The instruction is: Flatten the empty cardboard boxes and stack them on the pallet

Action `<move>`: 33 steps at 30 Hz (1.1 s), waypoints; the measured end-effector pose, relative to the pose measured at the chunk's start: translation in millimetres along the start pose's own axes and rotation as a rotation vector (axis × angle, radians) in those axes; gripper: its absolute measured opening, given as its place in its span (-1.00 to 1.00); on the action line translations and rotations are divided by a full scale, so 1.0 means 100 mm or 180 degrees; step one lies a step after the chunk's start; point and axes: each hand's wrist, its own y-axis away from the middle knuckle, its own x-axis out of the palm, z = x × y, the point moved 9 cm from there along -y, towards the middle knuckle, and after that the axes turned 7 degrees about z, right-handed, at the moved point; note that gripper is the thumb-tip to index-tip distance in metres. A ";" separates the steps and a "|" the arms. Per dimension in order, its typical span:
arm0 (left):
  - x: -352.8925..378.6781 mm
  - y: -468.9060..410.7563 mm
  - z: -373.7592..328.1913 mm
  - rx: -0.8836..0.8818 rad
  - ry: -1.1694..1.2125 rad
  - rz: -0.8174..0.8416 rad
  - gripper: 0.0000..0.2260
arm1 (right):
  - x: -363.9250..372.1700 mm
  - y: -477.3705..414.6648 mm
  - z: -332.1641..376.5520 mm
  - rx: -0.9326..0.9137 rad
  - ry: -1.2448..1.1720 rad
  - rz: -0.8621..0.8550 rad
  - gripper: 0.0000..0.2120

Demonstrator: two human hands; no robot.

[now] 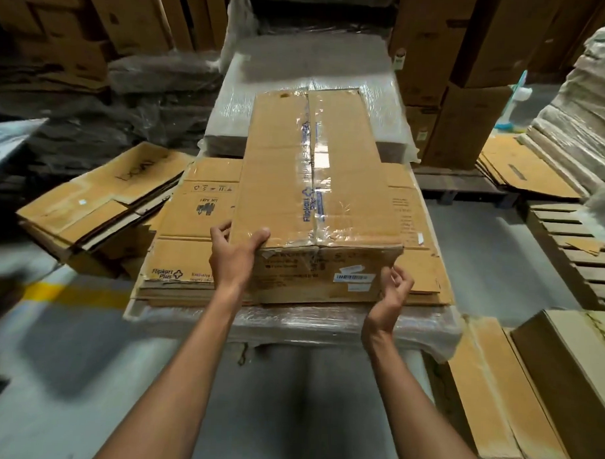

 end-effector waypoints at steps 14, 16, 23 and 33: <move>1.26 0.52 -0.61 0.2696 -0.3765 0.1173 -0.30 | 0.75 0.33 -1.53 0.2217 -0.1416 0.0111 -0.05; 1.27 0.45 -0.79 0.2883 -0.3925 0.1069 -0.28 | 0.89 0.36 -1.28 0.2039 -0.1699 0.0069 -0.13; 1.34 -0.01 -1.87 0.3333 -0.3941 0.0764 -0.26 | 1.34 0.24 -0.59 0.1822 -0.2157 -0.0060 -0.40; 1.48 -0.24 -2.17 0.3242 -0.4101 0.0915 -0.27 | 1.66 0.09 -0.13 0.1553 -0.2184 0.0136 -0.53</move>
